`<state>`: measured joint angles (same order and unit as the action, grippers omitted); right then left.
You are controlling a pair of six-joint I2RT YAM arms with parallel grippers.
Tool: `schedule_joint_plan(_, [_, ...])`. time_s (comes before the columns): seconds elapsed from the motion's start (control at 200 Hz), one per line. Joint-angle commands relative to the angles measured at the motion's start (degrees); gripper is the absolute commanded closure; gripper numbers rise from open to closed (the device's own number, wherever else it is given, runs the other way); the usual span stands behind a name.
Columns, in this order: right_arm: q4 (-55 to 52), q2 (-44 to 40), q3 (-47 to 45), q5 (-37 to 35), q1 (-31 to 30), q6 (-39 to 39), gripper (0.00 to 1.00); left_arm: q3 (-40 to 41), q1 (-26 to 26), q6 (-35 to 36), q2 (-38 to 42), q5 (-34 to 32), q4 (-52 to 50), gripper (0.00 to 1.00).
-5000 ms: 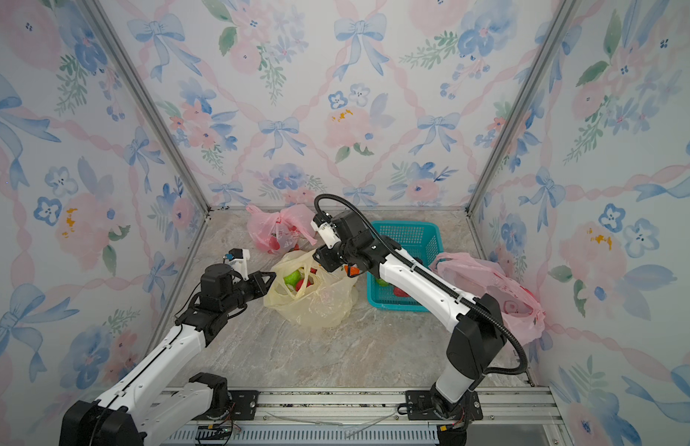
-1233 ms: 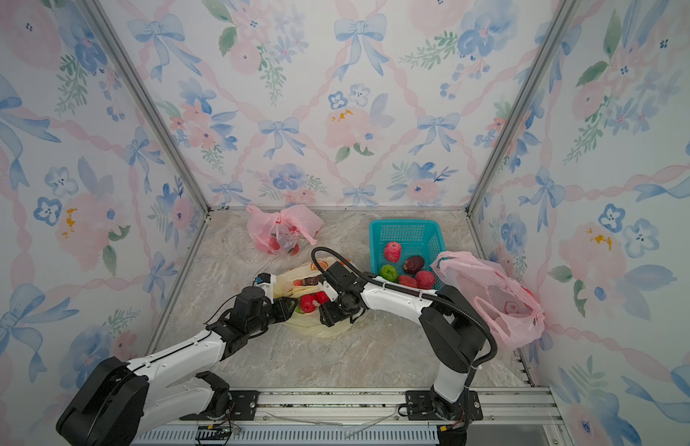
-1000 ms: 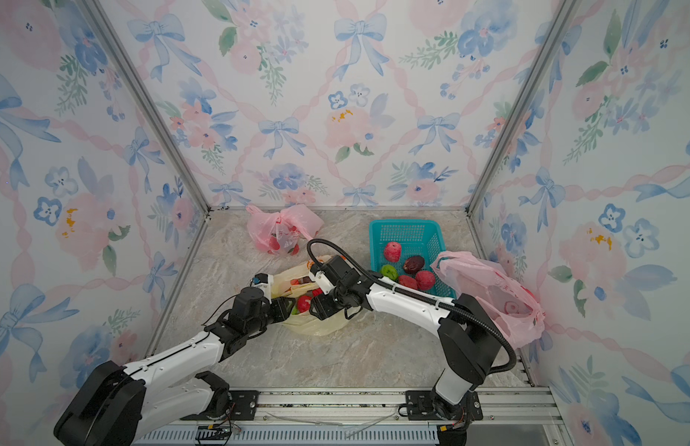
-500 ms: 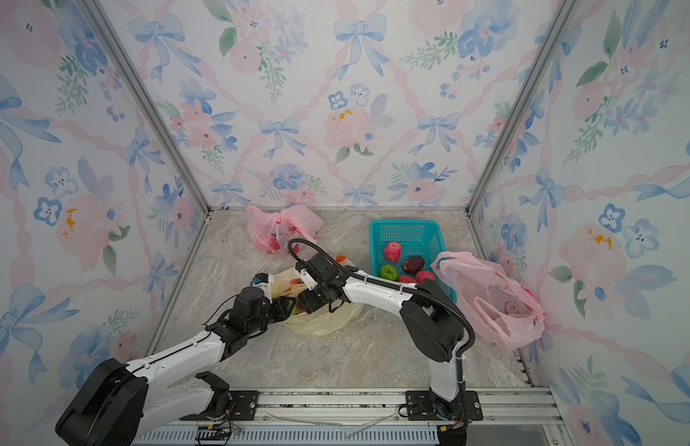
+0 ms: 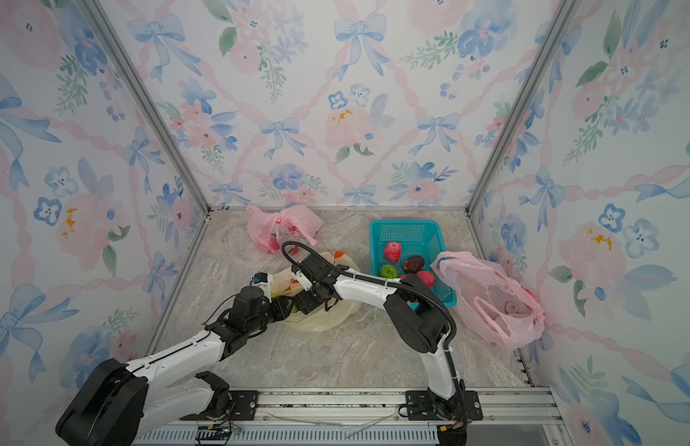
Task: Untie the knot of a plastic bag & take out the apple
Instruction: Pick up the apple from the plastic bag.
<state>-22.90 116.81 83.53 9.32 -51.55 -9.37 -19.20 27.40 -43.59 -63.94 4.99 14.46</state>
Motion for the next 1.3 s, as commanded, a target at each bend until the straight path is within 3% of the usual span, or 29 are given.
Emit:
schedule_joint_plan(0.0, [-1.7,0.9,1.5,-1.1,-0.8,0.5,0.3,1.3,-0.8,0.3,-1.2,-0.9,-8.8,0.65])
schedule_joint_plan(0.28, [3.4,-4.6,-2.0,-1.0,-0.9,0.3,0.51,1.3,-0.8,1.1,-1.2,-1.2,-9.4,0.65])
schedule_joint_plan(0.52, [9.7,-14.3,-7.3,5.4,1.1,-1.4,0.51,1.4,-0.8,1.4,0.2,-2.4,-10.1,0.65])
schedule_joint_plan(0.775, [14.4,-24.4,-12.4,12.4,6.9,-6.8,0.51,1.4,-0.8,1.8,2.5,-3.8,-11.0,0.65])
schedule_joint_plan(0.96, [6.0,-29.6,-10.9,4.6,16.6,-5.2,0.5,0.9,-0.8,2.1,3.3,-3.5,-11.6,0.65])
schedule_joint_plan(1.19, [1.3,-29.5,-10.9,-2.1,30.6,-3.2,0.5,0.6,-0.9,2.5,4.4,-3.8,-12.3,0.64])
schedule_joint_plan(1.295, [-2.9,-26.1,-8.3,-11.0,33.8,-0.2,0.49,0.6,-0.8,2.5,4.7,-3.8,-12.4,0.64])
